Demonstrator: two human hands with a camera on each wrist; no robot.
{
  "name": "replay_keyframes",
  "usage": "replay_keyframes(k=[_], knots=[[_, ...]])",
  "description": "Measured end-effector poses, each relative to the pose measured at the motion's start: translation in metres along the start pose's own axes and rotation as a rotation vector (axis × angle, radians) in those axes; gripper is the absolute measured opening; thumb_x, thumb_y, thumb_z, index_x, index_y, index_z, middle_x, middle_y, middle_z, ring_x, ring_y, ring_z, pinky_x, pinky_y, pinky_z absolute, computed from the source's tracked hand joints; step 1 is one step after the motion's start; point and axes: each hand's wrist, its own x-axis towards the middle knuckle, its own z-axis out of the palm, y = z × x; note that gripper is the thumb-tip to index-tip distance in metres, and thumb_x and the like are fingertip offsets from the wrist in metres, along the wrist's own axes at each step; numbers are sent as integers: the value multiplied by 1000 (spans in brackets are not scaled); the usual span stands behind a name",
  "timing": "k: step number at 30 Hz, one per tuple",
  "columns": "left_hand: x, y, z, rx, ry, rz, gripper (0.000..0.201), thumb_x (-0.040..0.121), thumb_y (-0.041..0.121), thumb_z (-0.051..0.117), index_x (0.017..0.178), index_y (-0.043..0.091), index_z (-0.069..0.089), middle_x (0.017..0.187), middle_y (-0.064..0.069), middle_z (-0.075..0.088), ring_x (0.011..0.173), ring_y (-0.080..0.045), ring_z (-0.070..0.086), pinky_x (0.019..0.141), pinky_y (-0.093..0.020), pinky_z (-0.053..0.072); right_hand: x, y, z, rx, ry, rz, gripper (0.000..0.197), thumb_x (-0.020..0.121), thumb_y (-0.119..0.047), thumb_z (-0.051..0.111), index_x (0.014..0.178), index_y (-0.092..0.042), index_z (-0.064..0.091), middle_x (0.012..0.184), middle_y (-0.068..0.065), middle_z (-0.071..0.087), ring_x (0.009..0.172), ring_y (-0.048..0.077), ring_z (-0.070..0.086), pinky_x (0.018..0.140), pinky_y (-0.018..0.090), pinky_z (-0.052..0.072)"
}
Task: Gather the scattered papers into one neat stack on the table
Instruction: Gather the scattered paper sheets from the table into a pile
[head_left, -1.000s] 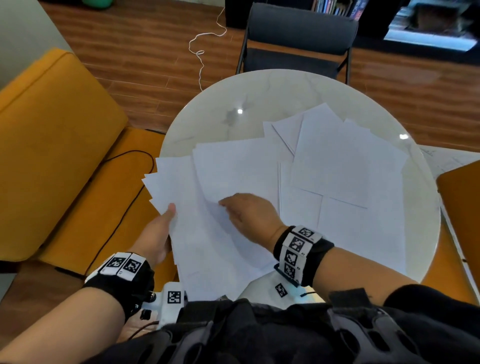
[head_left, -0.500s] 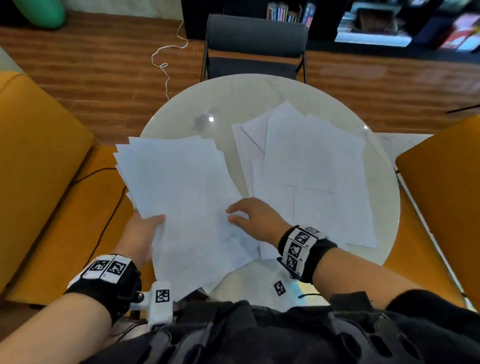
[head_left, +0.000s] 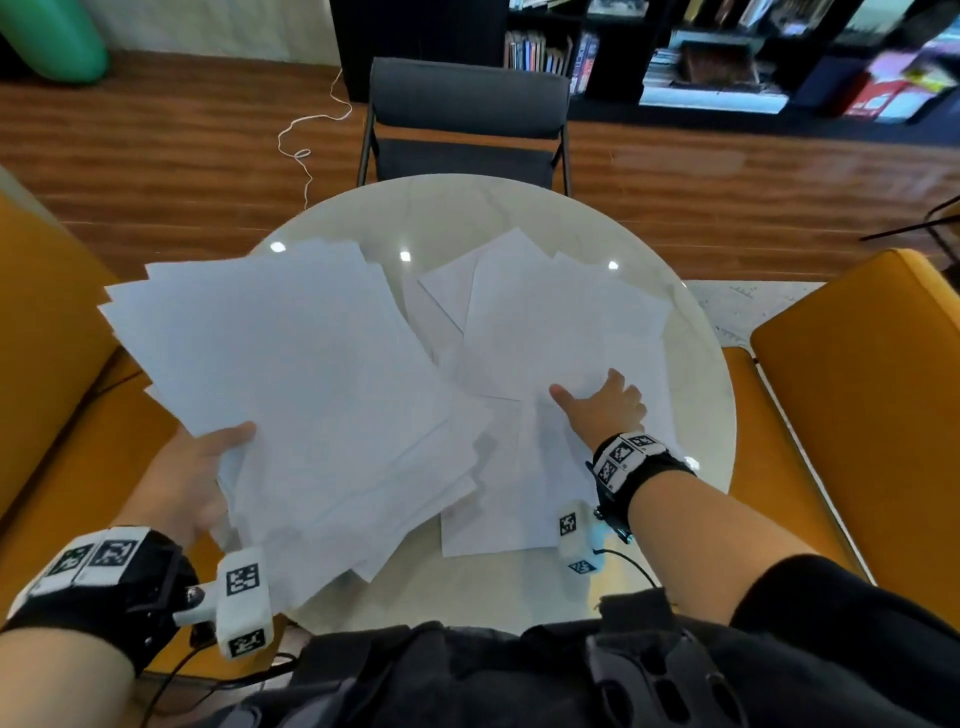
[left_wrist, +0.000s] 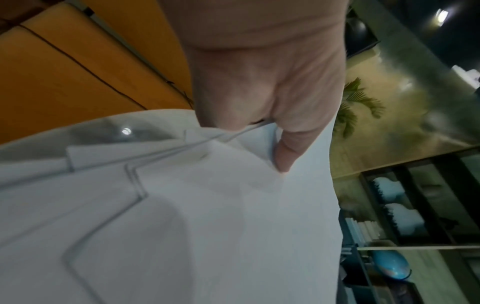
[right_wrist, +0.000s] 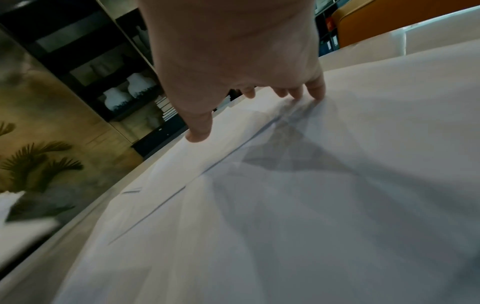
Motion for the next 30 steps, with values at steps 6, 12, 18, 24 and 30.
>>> replay_keyframes(k=[6,12,18,24,30], knots=[[-9,-52,18,86,-69,-145,36,92,3,60,114,31,65,110,-2,76,104,-30,68,84,-45,52,22,-11,-4,-222,-27,6,119,64,-68,71,150,-25,1,147,18,25,136,37,25,106,53,29],[-22,-67,31,106,-35,-208,42,93,-5,55,124,24,59,113,-8,71,103,-32,66,80,-43,51,41,-26,-10,-69,-64,191,95,69,-42,79,138,-12,21,134,16,37,124,33,41,99,44,39],[-33,-66,43,99,22,-212,41,93,-7,52,124,20,54,108,-9,68,95,-30,64,74,-40,50,52,-27,-13,37,-228,-42,32,88,-23,58,116,-8,61,109,7,63,96,22,58,66,24,45],[-27,-64,49,89,23,-229,29,94,-4,54,112,19,61,117,-15,65,95,-31,64,78,-41,50,36,-28,-17,590,-352,-89,15,97,-19,53,103,-6,50,109,15,56,93,28,60,62,27,56],[-11,-67,57,-32,111,-249,35,101,25,56,133,14,56,125,-10,65,115,-32,61,100,-46,46,6,-24,-5,965,-533,-63,18,98,-6,48,115,-9,50,111,12,59,77,28,64,52,29,59]])
